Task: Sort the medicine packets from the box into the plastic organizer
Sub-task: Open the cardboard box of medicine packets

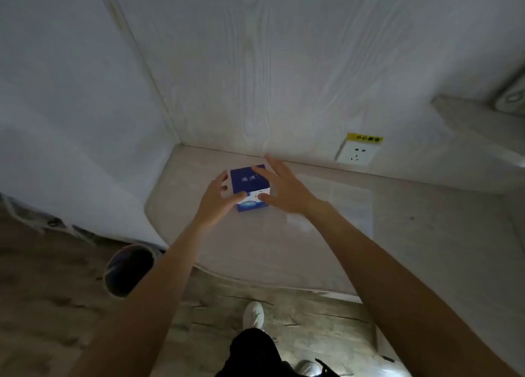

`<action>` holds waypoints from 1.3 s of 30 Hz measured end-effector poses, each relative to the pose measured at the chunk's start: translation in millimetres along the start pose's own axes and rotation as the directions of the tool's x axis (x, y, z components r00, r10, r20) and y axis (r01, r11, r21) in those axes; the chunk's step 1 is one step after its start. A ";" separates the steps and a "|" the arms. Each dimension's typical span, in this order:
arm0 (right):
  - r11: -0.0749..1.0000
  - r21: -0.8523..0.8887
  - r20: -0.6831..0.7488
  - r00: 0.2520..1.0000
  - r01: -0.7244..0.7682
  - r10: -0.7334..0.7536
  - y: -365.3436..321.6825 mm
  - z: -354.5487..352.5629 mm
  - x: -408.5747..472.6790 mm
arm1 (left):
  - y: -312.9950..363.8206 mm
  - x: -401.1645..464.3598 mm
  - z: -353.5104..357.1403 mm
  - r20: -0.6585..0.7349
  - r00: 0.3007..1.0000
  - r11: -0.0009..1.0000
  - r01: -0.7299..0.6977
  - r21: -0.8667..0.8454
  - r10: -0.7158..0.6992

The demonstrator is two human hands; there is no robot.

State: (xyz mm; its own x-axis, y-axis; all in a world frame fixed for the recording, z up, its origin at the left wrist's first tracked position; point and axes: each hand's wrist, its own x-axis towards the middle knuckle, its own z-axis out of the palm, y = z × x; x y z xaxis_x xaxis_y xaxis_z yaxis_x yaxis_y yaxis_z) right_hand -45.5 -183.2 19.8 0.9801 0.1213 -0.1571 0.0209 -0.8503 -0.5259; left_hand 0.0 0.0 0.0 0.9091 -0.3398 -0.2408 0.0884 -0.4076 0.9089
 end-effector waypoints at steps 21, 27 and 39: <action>0.829 -0.556 0.005 0.997 0.064 -0.074 -30.2 3.2 9.1 | -21.9 8.5 -2.8 0.170 0.961 0.914 -0.263 0.310 0.219; 0.817 -0.567 0.096 0.994 0.104 -0.060 -41.5 -0.1 14.2 | -21.1 13.4 -6.2 0.179 0.965 0.911 -0.242 0.334 0.191; 0.926 0.335 -0.190 0.950 -0.174 0.247 -15.2 -15.9 29.0 | -28.9 5.8 -10.3 0.126 0.973 0.926 -0.223 0.304 0.193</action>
State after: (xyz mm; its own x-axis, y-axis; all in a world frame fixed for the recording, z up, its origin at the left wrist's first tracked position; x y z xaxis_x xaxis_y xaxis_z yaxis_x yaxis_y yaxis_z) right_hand -14.2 -174.9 36.5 0.9740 -0.1920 -0.1207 -0.2172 -0.6368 -0.7398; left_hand 6.9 18.6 -24.2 0.8505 -0.5161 -0.1016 -0.2450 -0.5596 0.7917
